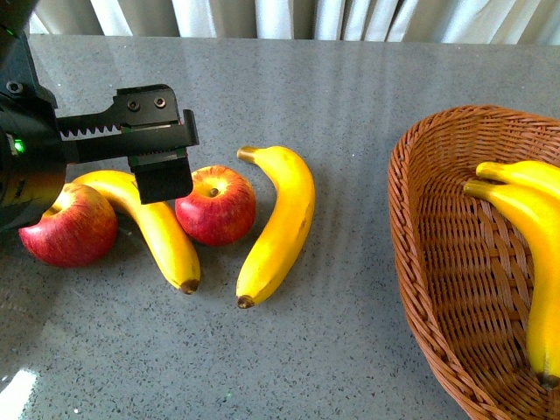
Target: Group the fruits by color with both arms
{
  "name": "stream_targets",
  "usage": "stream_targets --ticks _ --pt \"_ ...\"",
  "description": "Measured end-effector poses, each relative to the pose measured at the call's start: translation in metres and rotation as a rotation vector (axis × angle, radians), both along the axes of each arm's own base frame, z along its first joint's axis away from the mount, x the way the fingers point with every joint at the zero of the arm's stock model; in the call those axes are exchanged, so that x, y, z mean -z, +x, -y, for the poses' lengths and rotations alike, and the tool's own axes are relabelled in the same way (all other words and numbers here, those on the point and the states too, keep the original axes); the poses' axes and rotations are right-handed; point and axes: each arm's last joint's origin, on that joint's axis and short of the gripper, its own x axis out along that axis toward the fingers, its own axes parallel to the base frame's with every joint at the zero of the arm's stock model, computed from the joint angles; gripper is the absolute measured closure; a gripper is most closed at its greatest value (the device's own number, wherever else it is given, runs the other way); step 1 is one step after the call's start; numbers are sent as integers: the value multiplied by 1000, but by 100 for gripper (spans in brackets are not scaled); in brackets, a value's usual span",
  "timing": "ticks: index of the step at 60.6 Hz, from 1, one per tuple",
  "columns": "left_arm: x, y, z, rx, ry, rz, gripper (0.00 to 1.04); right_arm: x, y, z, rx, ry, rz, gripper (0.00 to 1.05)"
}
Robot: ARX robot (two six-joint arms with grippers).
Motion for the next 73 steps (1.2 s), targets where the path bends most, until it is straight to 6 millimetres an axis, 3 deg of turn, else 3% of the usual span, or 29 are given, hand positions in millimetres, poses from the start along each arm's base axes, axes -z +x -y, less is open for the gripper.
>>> stream_targets --ticks 73 --pt "39 23 -27 -222 -71 -94 9 0 0 0 0 0 0 9"
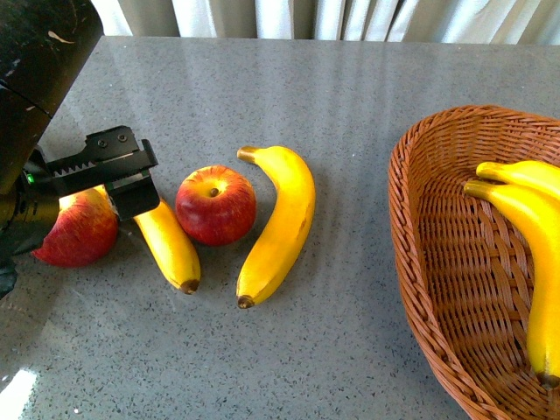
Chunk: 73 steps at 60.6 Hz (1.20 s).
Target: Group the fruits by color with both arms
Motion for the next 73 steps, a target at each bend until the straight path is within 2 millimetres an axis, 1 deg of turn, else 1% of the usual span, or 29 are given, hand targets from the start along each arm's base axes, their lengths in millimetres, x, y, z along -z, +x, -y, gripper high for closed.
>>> stream_targets --ticks 23,34,59,73 --pt "5 5 -8 -9 0 -1 9 0 0 0 0 0 0 9" --pt "12 6 -10 -7 7 -20 9 0 0 0 0 0 0 9" --pt "24 11 -8 4 8 -54 9 0 0 0 0 0 0 9" --pt "24 17 -5 7 11 -48 9 0 0 0 0 0 0 9"
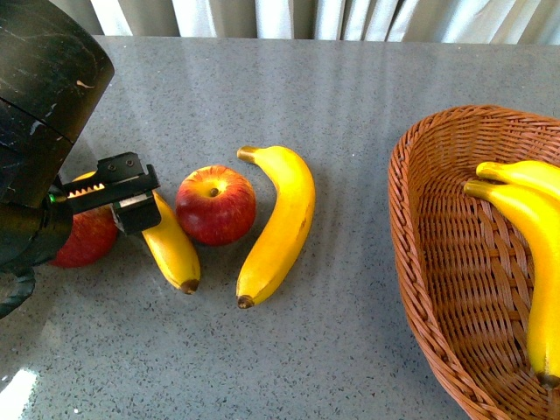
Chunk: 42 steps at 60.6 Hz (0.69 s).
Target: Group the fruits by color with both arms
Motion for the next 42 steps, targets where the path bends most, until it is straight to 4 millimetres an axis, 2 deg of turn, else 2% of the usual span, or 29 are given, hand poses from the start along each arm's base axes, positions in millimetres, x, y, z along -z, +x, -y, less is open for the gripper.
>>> stream_targets --ticks 35,42 --pt "0 7 2 2 12 9 10 0 0 0 0 0 0 9" --pt "0 7 2 6 12 6 24 0 0 0 0 0 0 9"
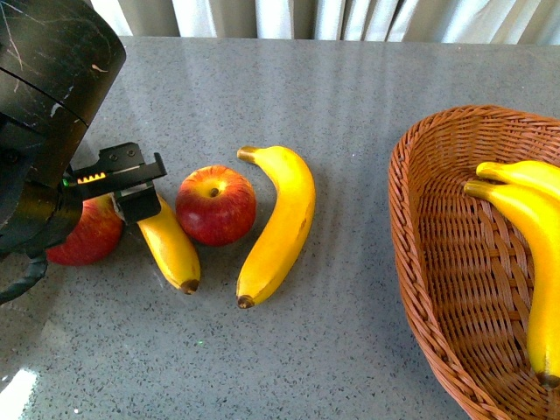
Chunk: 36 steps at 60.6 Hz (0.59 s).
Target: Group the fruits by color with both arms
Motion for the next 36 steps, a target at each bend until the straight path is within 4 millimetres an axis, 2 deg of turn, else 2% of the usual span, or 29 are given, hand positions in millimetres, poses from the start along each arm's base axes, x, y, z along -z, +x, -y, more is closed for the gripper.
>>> stream_targets --ticks 3,8,22,29,36 --pt "0 0 1 4 1 -1 30 0 0 0 0 0 0 9" --pt "0 -1 2 8 3 -5 33 0 0 0 0 0 0 9" --pt "-12 -9 12 58 19 -23 34 0 0 0 0 0 0 9" --pt "-46 -18 20 103 24 63 34 0 0 0 0 0 0 9" --pt "-83 -22 19 107 31 172 34 0 0 0 0 0 0 9"
